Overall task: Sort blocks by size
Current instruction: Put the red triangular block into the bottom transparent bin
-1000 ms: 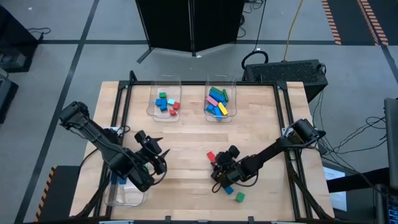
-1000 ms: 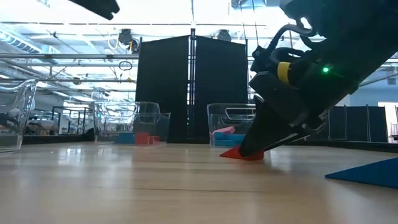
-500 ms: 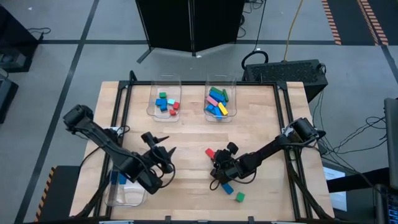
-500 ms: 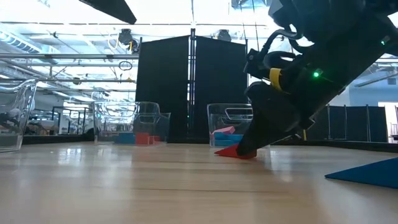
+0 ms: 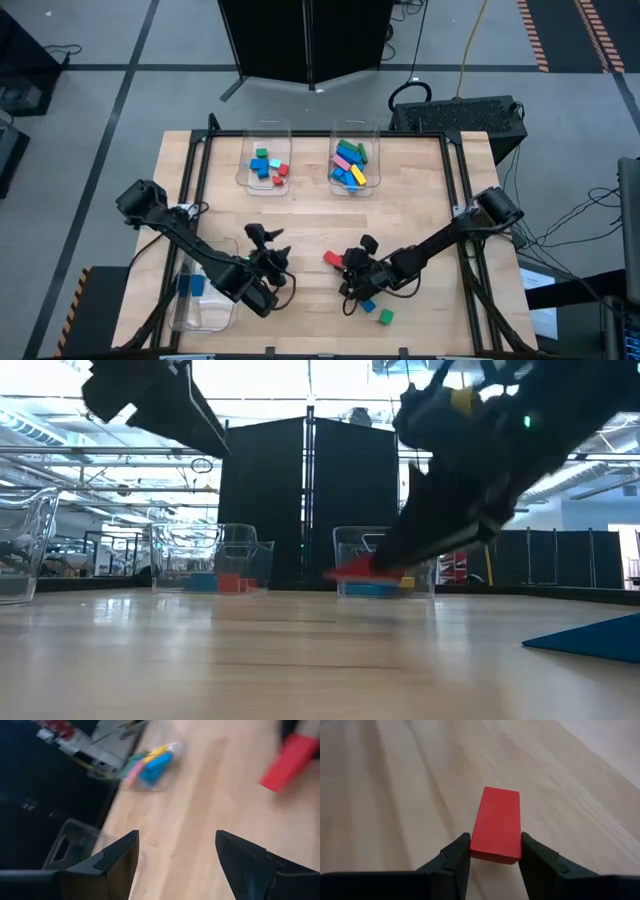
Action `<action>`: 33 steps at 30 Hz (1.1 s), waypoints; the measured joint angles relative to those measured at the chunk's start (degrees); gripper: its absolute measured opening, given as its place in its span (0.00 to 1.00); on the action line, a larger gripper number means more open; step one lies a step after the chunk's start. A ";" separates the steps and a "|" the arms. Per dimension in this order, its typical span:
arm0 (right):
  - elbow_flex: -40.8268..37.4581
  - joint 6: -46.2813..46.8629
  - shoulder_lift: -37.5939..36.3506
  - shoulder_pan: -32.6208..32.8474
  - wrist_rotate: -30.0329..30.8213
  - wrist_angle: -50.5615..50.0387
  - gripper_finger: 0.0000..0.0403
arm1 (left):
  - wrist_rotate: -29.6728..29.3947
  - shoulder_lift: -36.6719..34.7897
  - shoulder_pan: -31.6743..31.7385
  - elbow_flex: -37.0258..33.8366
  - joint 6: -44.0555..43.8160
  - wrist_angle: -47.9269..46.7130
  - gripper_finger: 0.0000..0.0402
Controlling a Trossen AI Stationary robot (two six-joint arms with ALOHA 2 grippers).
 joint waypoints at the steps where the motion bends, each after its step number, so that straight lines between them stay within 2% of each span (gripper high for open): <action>1: 0.00 -0.17 -0.75 -0.05 -0.57 0.08 0.33 | 0.96 0.45 -0.02 0.00 2.88 2.11 0.65; 6: 0.00 -2.45 -4.04 -1.16 -6.35 1.56 0.33 | 3.55 1.64 -0.05 0.02 18.54 15.10 0.65; 13: 0.02 -11.62 -4.13 -2.90 -23.67 14.81 0.33 | 11.41 1.71 -0.03 0.02 33.06 27.01 0.65; 16: 0.02 -13.82 -3.97 -3.68 -27.33 16.64 0.33 | 15.17 1.71 -0.05 0.02 35.23 28.71 0.65; 20: -0.01 -14.79 -3.97 -4.48 -29.27 16.58 0.33 | 18.88 1.71 -0.97 0.02 36.17 29.35 0.65; 28: -1.97 -16.20 -3.97 -5.14 -34.56 24.86 0.33 | 21.49 1.68 -3.56 0.04 36.06 32.29 0.63; 33: -2.73 -16.47 -3.97 -5.50 -40.10 31.75 0.33 | 22.60 1.66 -4.42 0.09 34.56 33.72 0.63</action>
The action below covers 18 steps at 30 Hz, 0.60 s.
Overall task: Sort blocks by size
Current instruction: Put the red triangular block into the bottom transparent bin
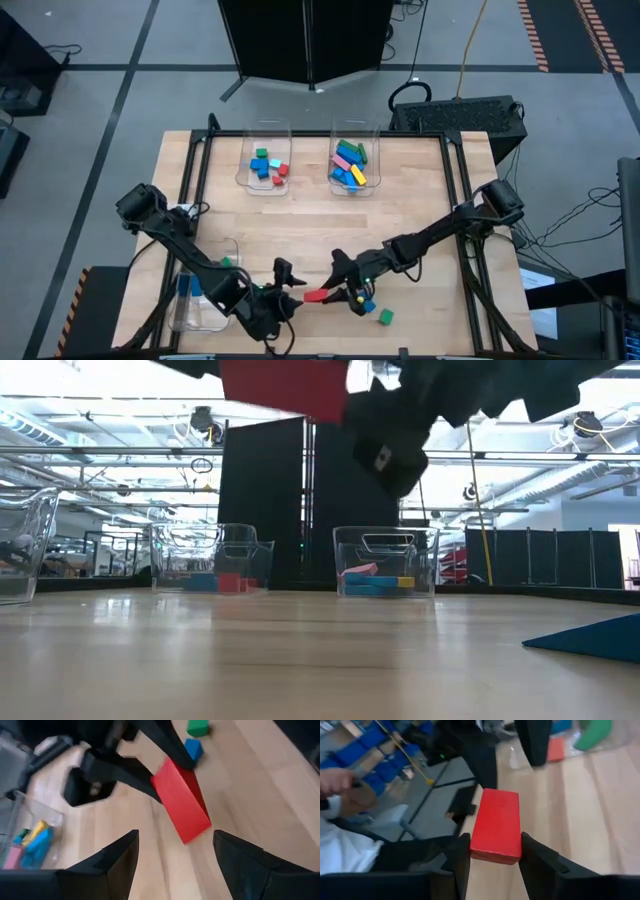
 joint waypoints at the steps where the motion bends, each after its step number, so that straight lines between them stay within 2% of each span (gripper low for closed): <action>1: 0.00 0.00 0.02 -0.08 -0.71 0.82 0.33 | 0.60 0.00 -0.08 0.00 -0.42 -0.41 0.63; 10: 0.04 0.09 0.02 -1.06 -1.56 4.75 0.33 | 0.22 0.00 0.10 0.00 0.87 1.12 0.63; 18: 0.04 0.18 0.02 -1.47 -1.56 5.79 0.33 | 0.23 0.81 1.34 0.00 6.30 7.97 0.63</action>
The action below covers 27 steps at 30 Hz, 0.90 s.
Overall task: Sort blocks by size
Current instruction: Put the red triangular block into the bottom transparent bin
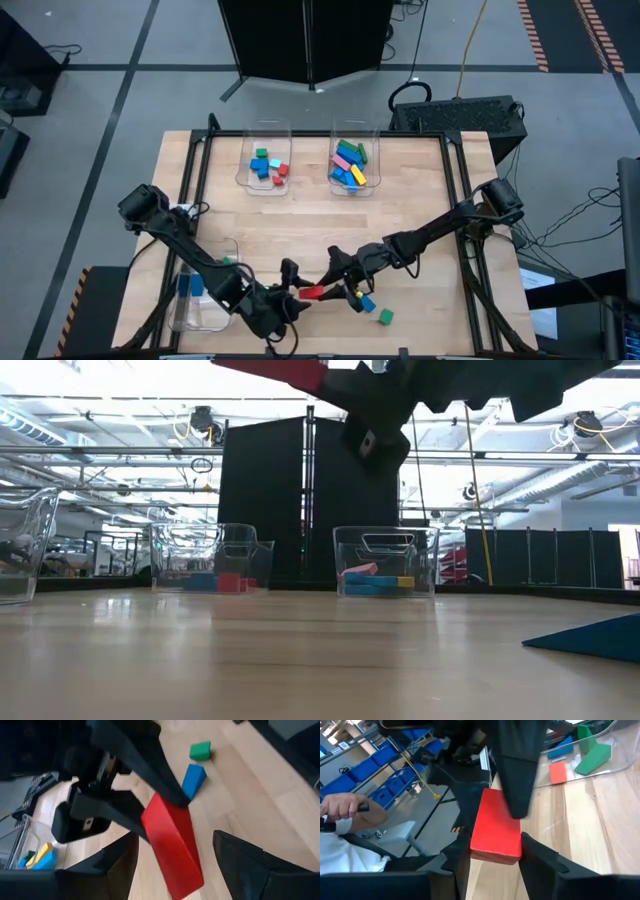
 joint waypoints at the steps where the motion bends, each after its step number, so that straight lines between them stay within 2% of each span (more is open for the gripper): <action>1: 0.00 0.00 0.00 0.00 0.01 0.10 0.33 | -0.03 0.00 0.28 0.00 0.00 -0.17 0.63; 5: 0.00 0.01 0.02 0.02 0.02 0.73 0.33 | -0.93 0.00 0.87 0.00 0.06 -0.25 0.58; 12: 0.00 0.66 0.02 -0.46 0.39 1.03 0.33 | -0.89 0.00 1.44 0.00 0.06 0.07 0.39; 20: 0.00 1.64 0.02 -0.98 -0.22 0.44 0.33 | -0.90 0.00 1.35 -0.02 1.85 0.62 0.22; 27: 0.00 1.97 0.02 -1.36 2.61 -1.47 0.34 | -2.11 0.02 1.05 -0.09 1.59 -1.20 0.17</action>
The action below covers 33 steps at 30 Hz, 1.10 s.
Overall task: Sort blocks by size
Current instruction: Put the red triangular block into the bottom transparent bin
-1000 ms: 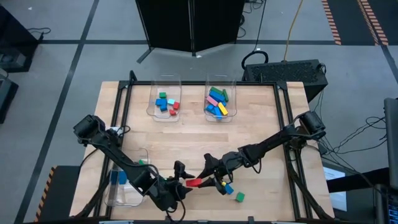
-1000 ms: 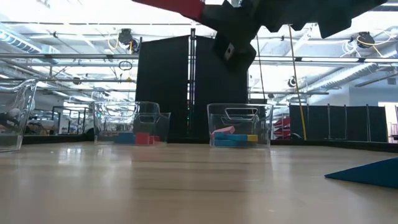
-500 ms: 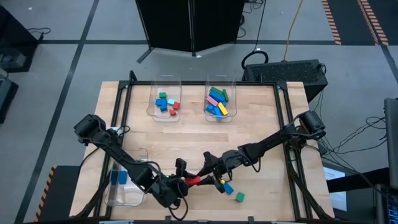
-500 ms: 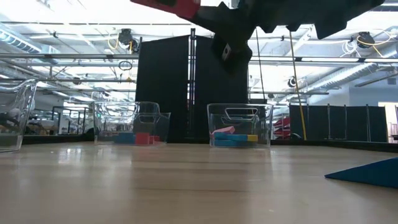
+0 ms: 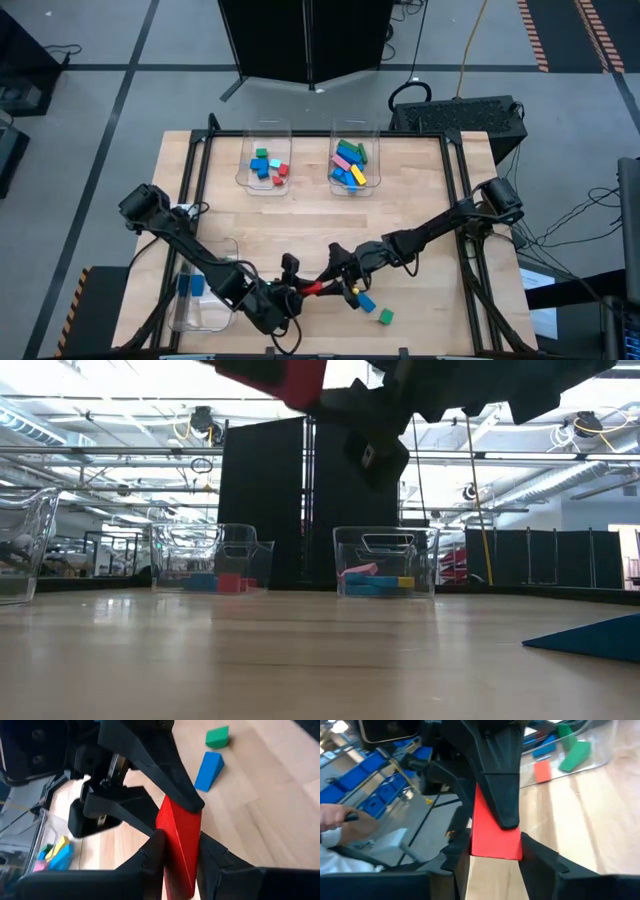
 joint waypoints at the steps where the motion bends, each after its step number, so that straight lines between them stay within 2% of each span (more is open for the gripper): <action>1: 0.02 0.00 0.00 -0.04 0.81 -0.41 0.34 | -0.24 0.00 0.00 0.00 -0.71 -0.66 0.17; 6: 0.22 -0.53 -0.05 -0.21 5.91 -3.69 0.40 | -2.39 -0.16 0.12 0.00 -7.05 -5.52 0.17; 13: -0.07 -0.63 0.17 -0.96 6.59 -10.97 0.53 | -2.05 -3.68 -0.05 0.13 -17.05 -12.89 0.16; 17: -0.02 -0.44 -0.48 -0.94 10.07 -15.17 0.56 | -2.47 -5.74 -0.58 0.11 -23.25 -19.73 0.16; 20: -0.06 -0.15 -0.48 -0.91 10.50 -17.69 0.56 | -1.79 -7.40 -1.23 0.11 -29.37 -27.00 0.16; 24: -0.01 0.88 -0.55 -0.87 8.98 -19.48 0.55 | 4.92 -9.64 -2.14 0.11 -39.86 -38.95 0.16; 27: -0.01 1.14 -0.55 -0.30 3.85 -22.18 0.53 | 11.26 -11.03 -3.28 0.08 -45.63 -46.15 0.16; 29: 0.00 1.87 -0.57 0.34 2.07 -24.62 0.52 | 14.34 -12.04 -3.97 0.04 -48.28 -49.39 0.16; 33: 0.00 2.58 -0.57 1.49 2.39 -31.08 0.51 | 21.73 -13.82 -5.89 0.04 -53.96 -52.61 0.16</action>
